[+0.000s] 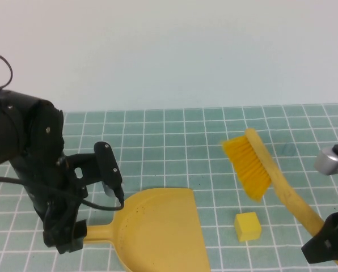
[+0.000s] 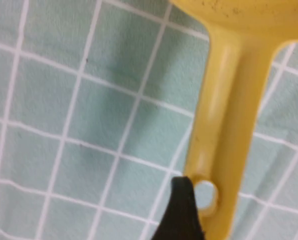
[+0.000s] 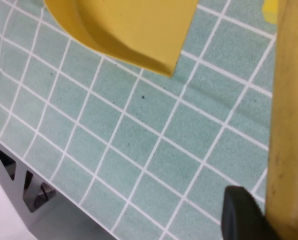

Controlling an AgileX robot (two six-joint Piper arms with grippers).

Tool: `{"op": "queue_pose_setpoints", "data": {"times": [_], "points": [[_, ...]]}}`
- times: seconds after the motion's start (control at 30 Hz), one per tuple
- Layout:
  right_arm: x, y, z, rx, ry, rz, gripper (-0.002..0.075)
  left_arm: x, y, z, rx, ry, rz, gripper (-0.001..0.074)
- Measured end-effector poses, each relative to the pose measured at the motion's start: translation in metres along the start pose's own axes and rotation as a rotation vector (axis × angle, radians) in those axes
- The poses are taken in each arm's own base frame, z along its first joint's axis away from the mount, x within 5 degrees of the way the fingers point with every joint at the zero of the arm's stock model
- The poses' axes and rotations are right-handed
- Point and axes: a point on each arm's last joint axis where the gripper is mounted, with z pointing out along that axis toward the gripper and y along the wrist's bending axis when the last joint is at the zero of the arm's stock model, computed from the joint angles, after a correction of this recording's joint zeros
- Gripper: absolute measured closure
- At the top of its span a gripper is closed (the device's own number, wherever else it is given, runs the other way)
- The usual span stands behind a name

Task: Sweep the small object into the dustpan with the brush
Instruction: Pick up the dustpan from the table, then sweep the small ball

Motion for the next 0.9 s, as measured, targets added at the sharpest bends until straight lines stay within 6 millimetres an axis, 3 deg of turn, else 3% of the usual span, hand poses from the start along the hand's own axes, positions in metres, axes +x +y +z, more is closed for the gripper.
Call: {"op": "queue_pose_setpoints", "data": {"times": [0.2,0.5,0.6,0.77,0.9], "points": [[0.0,0.0,0.0,-0.001,0.0,0.025,0.0568,-0.003,0.002,0.013,-0.05,-0.058,0.079,0.02],[0.002,-0.005,0.0,0.05,0.023,0.059,0.0568,-0.01,0.006,0.052,0.044,0.002,0.065,0.0207],[0.005,-0.01,0.0,0.116,0.049,0.083,0.0568,-0.011,0.006,0.057,0.058,0.014,0.062,0.0261],[0.012,-0.021,0.011,0.166,0.137,0.16,0.0568,-0.009,0.002,0.057,0.101,0.036,0.04,0.0479],[0.023,-0.025,0.025,0.173,0.192,0.183,0.0569,-0.011,-0.005,0.054,0.108,0.064,0.076,0.0517]]}}
